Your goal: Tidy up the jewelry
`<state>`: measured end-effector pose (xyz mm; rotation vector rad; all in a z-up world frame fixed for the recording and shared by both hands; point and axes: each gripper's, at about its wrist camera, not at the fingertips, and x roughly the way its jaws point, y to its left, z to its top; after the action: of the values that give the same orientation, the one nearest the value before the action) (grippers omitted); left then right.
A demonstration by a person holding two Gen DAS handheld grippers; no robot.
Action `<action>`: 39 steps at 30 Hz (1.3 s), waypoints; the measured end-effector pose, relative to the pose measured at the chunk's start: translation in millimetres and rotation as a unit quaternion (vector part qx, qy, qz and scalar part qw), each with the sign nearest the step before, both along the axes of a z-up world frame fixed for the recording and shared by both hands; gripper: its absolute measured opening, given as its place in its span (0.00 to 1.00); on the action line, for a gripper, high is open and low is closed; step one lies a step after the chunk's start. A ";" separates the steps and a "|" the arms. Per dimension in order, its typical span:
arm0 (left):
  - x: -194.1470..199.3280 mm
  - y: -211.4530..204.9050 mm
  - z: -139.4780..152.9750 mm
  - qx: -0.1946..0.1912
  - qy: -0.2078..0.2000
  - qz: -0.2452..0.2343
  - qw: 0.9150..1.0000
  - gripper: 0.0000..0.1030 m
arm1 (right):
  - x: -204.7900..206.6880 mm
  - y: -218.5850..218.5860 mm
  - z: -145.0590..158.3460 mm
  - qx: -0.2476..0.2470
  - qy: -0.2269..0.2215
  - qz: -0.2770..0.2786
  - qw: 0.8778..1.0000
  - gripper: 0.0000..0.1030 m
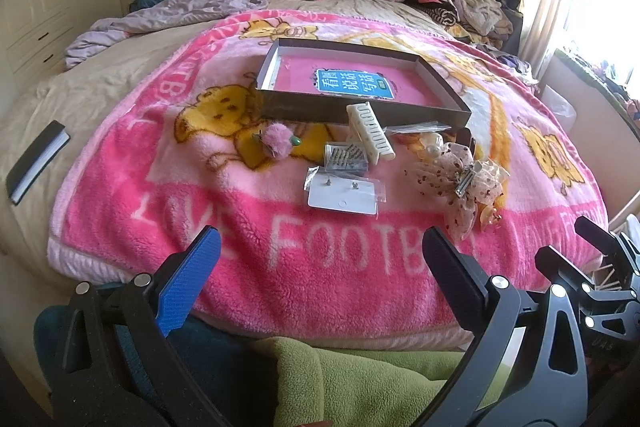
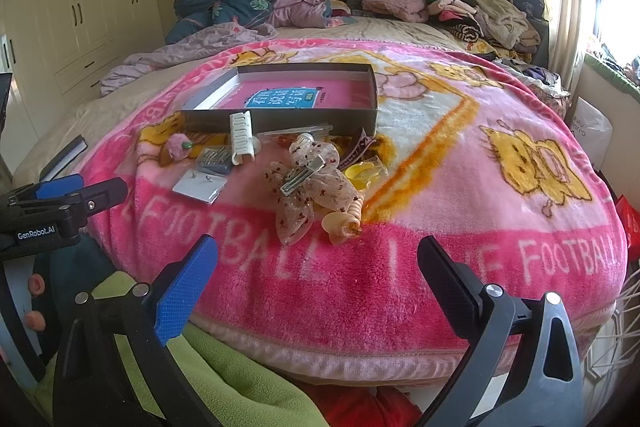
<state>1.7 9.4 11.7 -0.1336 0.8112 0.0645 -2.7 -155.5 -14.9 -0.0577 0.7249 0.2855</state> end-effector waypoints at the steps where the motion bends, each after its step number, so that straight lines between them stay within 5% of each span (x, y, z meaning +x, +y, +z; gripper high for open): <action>1: -0.1 0.3 0.2 -0.001 0.000 0.001 1.000 0.90 | 0.2 -0.3 -0.1 0.000 0.001 0.000 1.000 0.94; 39: -1.2 3.5 5.4 0.000 -0.001 -0.001 1.000 0.90 | -1.1 -0.8 0.1 0.003 0.000 0.000 1.000 0.94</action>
<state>0.5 13.0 17.1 -0.1330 0.8084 0.0623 -3.8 -156.3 -14.8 -0.0522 0.7231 0.2871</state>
